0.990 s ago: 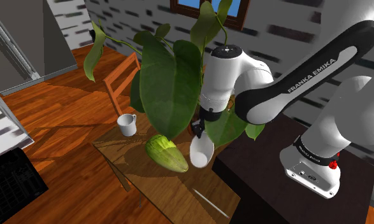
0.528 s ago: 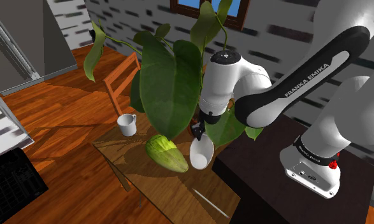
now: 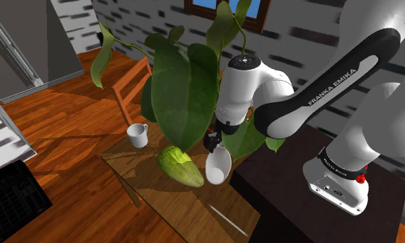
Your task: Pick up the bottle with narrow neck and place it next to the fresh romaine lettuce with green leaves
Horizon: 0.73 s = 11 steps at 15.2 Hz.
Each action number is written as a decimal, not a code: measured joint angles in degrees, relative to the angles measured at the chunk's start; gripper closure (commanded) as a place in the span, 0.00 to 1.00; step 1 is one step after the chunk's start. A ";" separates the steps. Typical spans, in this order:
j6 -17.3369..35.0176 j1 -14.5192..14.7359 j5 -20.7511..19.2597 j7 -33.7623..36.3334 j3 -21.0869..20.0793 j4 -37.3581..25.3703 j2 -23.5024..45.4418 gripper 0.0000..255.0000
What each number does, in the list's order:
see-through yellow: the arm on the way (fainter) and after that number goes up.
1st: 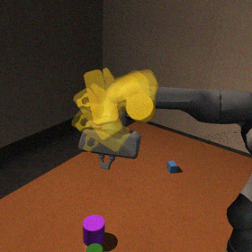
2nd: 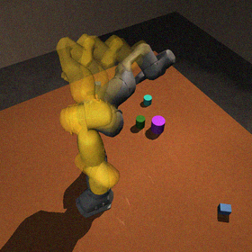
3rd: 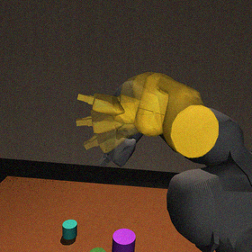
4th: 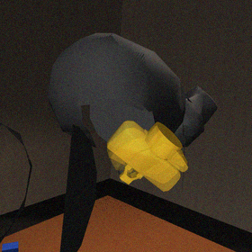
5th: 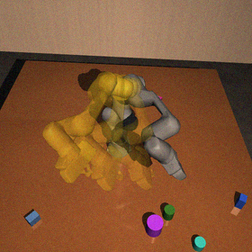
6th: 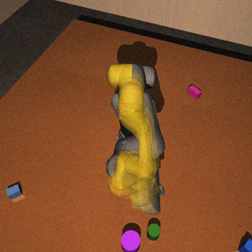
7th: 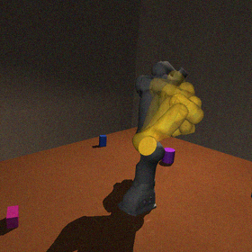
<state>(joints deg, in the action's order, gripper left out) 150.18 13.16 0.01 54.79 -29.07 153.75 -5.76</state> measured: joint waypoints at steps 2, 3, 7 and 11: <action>-2.54 0.63 2.10 -1.59 0.33 -0.24 -2.61 0.00; -4.43 1.19 3.48 -2.44 0.53 -0.42 -4.53 0.00; -8.78 2.11 5.70 -4.18 1.36 -1.40 -8.09 0.00; -9.13 2.18 5.83 -4.26 1.41 -1.53 -8.28 0.00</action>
